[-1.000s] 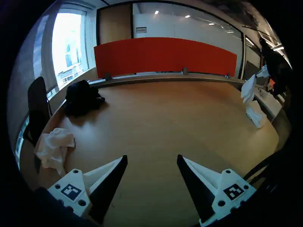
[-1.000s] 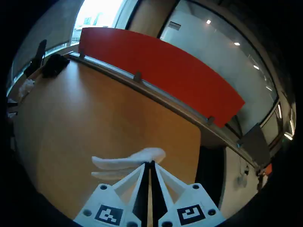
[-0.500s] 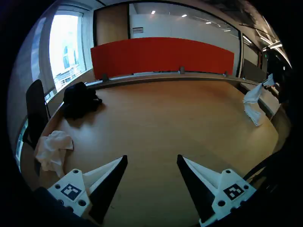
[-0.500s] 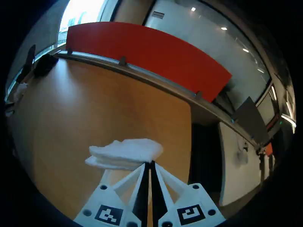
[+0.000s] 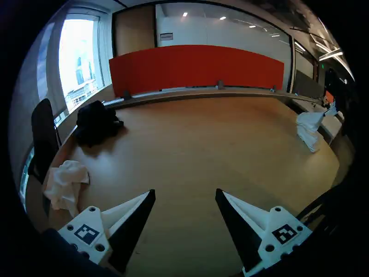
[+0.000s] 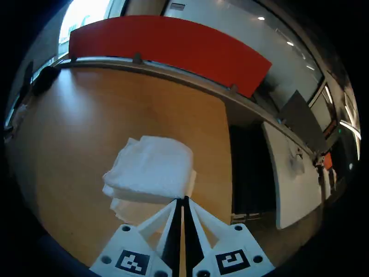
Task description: Fold towel
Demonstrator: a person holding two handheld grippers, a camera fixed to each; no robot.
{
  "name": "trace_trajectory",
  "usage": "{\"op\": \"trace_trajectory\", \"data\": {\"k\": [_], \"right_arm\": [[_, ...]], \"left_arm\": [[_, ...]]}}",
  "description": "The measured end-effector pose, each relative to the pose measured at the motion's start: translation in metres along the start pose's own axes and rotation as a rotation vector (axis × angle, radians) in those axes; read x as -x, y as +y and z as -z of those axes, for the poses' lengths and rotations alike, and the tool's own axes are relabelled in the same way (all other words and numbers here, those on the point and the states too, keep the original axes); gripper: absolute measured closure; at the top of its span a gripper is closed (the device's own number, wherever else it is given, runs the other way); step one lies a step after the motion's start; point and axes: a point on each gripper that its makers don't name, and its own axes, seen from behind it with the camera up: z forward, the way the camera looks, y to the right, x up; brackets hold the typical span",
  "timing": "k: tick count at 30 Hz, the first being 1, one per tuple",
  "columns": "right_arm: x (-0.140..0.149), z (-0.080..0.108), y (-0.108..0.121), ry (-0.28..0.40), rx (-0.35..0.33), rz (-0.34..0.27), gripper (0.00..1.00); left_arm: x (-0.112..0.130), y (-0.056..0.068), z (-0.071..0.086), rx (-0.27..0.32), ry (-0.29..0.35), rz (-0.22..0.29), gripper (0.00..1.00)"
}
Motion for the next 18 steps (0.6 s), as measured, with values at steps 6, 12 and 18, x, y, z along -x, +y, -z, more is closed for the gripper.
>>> {"op": "trace_trajectory", "data": {"k": [6,12,18], "right_arm": [[0.02,-0.004,0.0,-0.029,0.004,-0.021,0.97],[0.038,-0.008,-0.001,-0.061,0.008,-0.04,0.97],[0.051,-0.012,-0.002,-0.079,0.009,-0.07,0.97]], "left_arm": [[0.001,0.0,0.001,-0.001,-0.003,-0.003,0.03],[0.003,0.0,0.001,-0.003,-0.005,-0.004,0.03],[0.003,-0.001,0.002,-0.006,-0.007,-0.004,0.03]]}}
